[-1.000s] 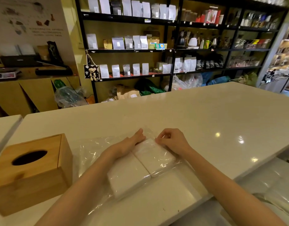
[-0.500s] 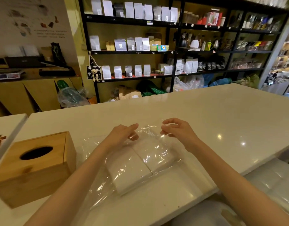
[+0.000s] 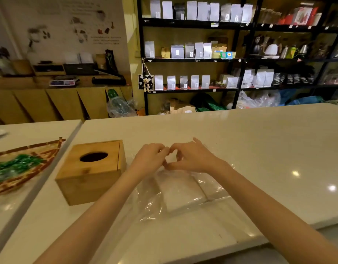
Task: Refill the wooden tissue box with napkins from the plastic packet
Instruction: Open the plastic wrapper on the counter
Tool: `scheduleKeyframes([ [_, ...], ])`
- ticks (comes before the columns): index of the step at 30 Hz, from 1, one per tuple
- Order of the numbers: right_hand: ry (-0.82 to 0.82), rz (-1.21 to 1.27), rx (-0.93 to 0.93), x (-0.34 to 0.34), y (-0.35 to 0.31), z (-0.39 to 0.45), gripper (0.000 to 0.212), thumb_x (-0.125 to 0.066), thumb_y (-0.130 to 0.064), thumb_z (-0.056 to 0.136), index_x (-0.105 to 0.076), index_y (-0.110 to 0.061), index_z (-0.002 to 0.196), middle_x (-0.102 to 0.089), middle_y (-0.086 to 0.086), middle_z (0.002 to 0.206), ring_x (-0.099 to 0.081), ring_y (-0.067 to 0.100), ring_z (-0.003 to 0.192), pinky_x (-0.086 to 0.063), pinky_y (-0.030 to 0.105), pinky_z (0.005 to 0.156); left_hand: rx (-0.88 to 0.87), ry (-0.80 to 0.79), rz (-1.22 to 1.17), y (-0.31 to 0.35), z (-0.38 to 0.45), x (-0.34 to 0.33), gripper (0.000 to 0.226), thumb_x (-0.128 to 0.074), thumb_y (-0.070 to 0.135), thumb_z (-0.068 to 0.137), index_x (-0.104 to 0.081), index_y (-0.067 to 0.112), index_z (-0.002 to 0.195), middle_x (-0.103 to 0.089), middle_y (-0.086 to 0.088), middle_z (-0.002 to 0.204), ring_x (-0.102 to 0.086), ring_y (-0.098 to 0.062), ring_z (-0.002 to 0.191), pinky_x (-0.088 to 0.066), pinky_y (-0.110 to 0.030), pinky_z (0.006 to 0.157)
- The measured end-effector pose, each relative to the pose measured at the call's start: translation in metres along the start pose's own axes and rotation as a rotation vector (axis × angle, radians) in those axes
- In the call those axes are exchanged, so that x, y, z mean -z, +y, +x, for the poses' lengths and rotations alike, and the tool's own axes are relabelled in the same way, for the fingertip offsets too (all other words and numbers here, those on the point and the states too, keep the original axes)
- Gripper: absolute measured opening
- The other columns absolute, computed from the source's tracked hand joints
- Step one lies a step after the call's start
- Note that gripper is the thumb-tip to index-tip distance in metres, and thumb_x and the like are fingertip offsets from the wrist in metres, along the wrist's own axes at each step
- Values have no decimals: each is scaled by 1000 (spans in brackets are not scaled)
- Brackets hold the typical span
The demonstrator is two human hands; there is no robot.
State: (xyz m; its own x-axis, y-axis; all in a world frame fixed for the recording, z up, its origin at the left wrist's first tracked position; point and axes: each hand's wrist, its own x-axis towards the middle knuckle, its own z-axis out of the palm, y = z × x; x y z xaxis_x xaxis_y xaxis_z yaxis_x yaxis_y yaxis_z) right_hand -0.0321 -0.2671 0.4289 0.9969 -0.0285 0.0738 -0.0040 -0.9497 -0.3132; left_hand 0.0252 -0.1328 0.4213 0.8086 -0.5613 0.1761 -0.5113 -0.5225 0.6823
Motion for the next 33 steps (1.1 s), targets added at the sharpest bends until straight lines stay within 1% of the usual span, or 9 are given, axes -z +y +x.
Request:
scheduleKeyframes([
  [2,-53,155,-33,-7,-6,9,54,-65,-55,72,-59,-21,114,-61,-4,84,-55,15,81,-44,30,81,74,86,-63,-6,-9,-5,40,-32,33,94,-66,11,93,-68,-9,83,-62,-27,88,-48,-41,87],
  [6,-87,210,13,-14,-6,21,30,-70,-35,75,-70,-9,91,-51,-9,60,-49,7,58,-36,20,54,151,195,-185,-20,-21,-11,53,-23,45,95,-65,12,100,-66,-8,84,-62,-26,88,-47,-43,90],
  [14,2,347,80,-5,-4,16,13,-73,-22,76,-74,-9,76,-58,-9,54,-51,-1,48,-41,12,56,227,182,-268,-25,-24,-12,64,-15,50,94,-66,11,95,-70,-10,81,-63,-23,86,-45,-38,88],
  [18,17,386,135,21,-9,-3,12,-73,-25,76,-74,-14,73,-61,-4,55,-54,2,51,-48,23,66,254,164,-394,-23,-23,-8,74,-8,53,92,-68,9,91,-72,-17,86,-63,-23,84,-41,-26,67],
  [23,-117,407,169,63,-21,-42,5,-71,-24,78,-73,-19,76,-70,11,70,-59,8,59,-51,26,64,285,24,-569,-15,-24,4,71,-9,53,93,-69,14,92,-72,-17,94,-62,-18,88,-36,-31,80],
  [26,-229,426,184,77,-24,-63,5,-68,-21,81,-73,-21,80,-70,4,71,-62,7,62,-49,24,62,146,-33,-448,-4,-30,10,49,-31,38,96,-68,7,103,-70,-12,104,-64,-17,91,-37,-20,72],
  [29,-367,418,202,77,-25,-84,12,-67,-19,82,-73,-11,89,-72,7,76,-64,10,65,-53,29,66,-61,-45,30,0,-42,0,30,-48,32,91,-69,18,107,-69,-1,113,-60,-15,105,-43,-24,83],
  [31,-469,406,221,72,-26,-98,17,-66,-16,83,-71,-6,94,-73,15,84,-66,16,70,-56,44,76,-184,-63,313,2,-58,-14,37,-45,45,88,-62,29,117,-64,6,123,-55,-14,114,-44,-30,93],
  [33,-551,391,205,65,-28,-112,19,-66,-17,83,-70,-6,97,-73,16,89,-67,22,77,-54,46,83,-306,-108,497,6,-74,-27,59,-24,60,83,-48,32,129,-53,7,136,-46,-13,126,-39,-33,103],
])
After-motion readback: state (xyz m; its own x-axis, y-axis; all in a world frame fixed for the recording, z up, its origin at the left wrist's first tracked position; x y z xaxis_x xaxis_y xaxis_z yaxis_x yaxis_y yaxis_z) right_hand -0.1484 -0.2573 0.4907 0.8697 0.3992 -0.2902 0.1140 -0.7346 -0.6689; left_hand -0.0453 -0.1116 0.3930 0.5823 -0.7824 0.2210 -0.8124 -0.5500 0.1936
